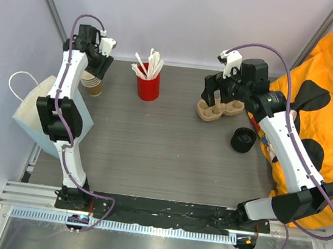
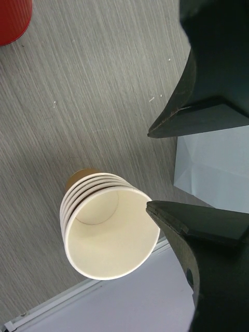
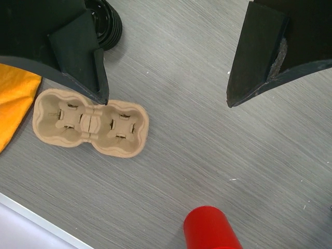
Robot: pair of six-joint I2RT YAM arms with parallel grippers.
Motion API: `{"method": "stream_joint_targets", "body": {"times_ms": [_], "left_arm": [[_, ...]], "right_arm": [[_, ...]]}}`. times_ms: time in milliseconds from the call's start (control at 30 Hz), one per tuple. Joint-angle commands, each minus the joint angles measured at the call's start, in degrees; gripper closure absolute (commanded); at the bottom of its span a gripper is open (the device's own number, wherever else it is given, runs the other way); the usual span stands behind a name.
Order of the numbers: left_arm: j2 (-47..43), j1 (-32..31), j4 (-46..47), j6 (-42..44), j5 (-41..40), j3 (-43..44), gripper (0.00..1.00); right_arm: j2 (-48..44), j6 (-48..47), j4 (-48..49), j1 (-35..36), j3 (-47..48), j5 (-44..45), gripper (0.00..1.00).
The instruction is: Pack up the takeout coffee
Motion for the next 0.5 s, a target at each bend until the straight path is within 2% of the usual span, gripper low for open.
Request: {"method": "stream_joint_targets", "body": {"times_ms": [0, 467], "left_arm": [[0.69, 0.68, 2.89, 0.64, 0.25, 0.59, 0.45], [3.94, 3.58, 3.85, 1.08, 0.77, 1.21, 0.52]], "right_arm": [[-1.82, 0.28, 2.45, -0.01, -0.12, -0.97, 0.0], [-1.82, 0.63, 2.54, -0.01, -0.74, -1.59, 0.0]]}}
